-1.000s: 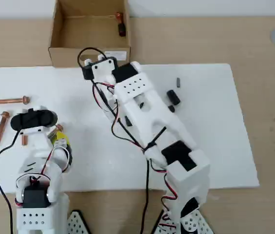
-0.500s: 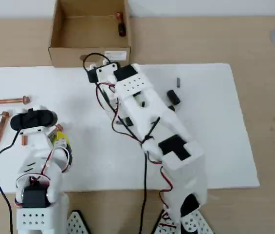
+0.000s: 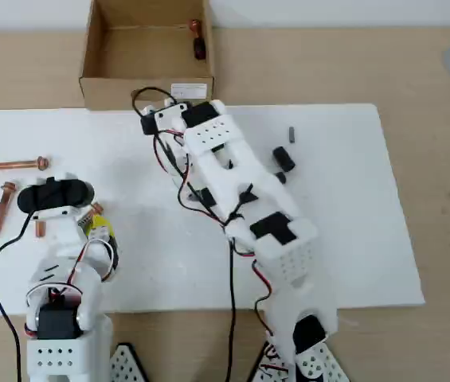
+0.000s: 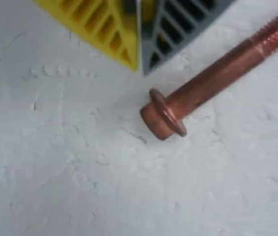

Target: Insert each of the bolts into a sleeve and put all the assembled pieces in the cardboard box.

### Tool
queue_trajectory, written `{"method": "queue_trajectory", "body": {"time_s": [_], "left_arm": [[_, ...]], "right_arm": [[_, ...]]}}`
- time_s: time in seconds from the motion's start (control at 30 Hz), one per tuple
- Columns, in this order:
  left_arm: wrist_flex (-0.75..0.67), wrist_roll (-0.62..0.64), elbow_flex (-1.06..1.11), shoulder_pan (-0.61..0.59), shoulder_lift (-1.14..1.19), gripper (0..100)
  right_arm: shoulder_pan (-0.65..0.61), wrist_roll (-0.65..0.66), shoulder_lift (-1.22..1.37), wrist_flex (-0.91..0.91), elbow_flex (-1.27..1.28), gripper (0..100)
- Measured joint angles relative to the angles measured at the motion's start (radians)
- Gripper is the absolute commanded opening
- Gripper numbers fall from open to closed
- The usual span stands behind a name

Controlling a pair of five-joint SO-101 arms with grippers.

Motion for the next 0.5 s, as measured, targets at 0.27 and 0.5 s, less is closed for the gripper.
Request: {"method": "queue_trajectory", "body": {"time_s": [0.27,0.5], "left_arm": [[0.000,0.000,0.000,0.000,0.000,0],[0.000,-0.002,0.000,0.000,0.000,0]], "right_arm": [[-0.002,0.002,0.064,0.054,-0.087,12.7],[-0.002,0.002,0.084,0.063,-0.092,12.8]]}}
